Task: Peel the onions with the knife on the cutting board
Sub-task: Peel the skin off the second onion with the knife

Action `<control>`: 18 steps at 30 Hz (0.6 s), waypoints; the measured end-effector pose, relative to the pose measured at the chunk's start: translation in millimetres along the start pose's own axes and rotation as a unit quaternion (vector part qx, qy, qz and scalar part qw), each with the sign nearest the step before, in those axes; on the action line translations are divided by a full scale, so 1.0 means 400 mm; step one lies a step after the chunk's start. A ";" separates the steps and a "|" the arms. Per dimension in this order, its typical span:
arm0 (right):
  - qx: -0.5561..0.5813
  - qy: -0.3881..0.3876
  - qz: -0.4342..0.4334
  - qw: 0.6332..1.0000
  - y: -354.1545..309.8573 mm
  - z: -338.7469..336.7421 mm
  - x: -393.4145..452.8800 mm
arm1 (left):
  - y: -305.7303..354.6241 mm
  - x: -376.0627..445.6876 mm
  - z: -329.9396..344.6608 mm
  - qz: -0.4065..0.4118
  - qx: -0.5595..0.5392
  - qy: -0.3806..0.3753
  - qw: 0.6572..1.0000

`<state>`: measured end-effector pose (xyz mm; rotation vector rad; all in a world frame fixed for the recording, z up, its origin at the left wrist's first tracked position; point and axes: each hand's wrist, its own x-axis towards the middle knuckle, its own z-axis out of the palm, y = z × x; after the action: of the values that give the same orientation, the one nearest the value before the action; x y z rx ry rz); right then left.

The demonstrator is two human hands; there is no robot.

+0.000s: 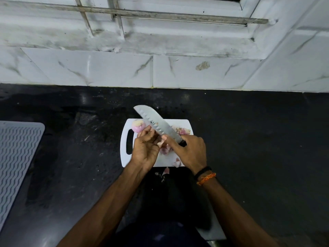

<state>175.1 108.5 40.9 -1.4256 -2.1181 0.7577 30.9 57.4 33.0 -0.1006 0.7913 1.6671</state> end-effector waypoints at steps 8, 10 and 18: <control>0.014 -0.012 0.067 0.998 0.020 -0.025 0.021 | 0.003 -0.001 -0.016 -0.022 -0.009 -0.002 1.000; -0.002 -0.013 0.068 0.998 0.019 -0.024 0.022 | 0.002 -0.003 -0.013 -0.019 0.002 -0.011 1.000; -0.047 -0.013 0.048 0.998 0.008 -0.016 0.019 | 0.008 -0.017 0.009 0.013 0.044 -0.005 0.999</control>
<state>178.9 117.8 44.0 -1.5863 -2.1425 0.7235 30.9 53.6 40.2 -0.0207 0.8603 1.6532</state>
